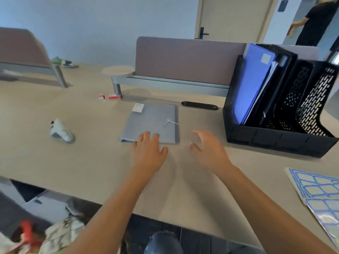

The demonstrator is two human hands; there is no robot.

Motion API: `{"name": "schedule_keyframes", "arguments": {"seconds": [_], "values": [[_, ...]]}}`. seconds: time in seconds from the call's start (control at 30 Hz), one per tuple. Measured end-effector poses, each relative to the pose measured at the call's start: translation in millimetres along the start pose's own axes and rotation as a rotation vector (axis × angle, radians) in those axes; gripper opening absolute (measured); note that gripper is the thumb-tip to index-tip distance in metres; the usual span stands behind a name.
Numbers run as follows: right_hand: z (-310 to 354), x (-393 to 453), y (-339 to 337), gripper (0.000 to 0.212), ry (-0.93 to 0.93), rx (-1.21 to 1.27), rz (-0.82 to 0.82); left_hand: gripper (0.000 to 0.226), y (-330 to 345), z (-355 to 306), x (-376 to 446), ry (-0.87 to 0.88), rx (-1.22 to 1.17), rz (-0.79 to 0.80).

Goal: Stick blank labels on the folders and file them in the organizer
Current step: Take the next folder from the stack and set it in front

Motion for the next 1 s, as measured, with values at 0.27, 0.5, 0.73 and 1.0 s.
{"name": "schedule_keyframes", "arguments": {"seconds": [0.27,0.5,0.73,1.0], "values": [[35,26,89,0.066,-0.109,-0.190,0.180,0.063,21,62,9,-0.003,0.055,0.057],[24,30,103,0.063,-0.128,-0.291,0.243,0.056,37,67,13,0.012,0.003,0.104],[17,-40,68,0.063,-0.088,-0.253,0.257,0.045,12,39,-43,0.061,0.052,0.111],[-6,-179,8,0.070,-0.036,-0.262,0.224,0.043,-10,-39,-133,0.127,-0.028,0.053]]}}
Point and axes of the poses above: each hand's wrist, its own x-axis towards the middle knuckle, its own y-axis out of the palm, z = x × y, the point moved 7 cm from there along x, towards the middle knuckle, and after that the axes turned 6 degrees about -z, right-handed, at the moved point
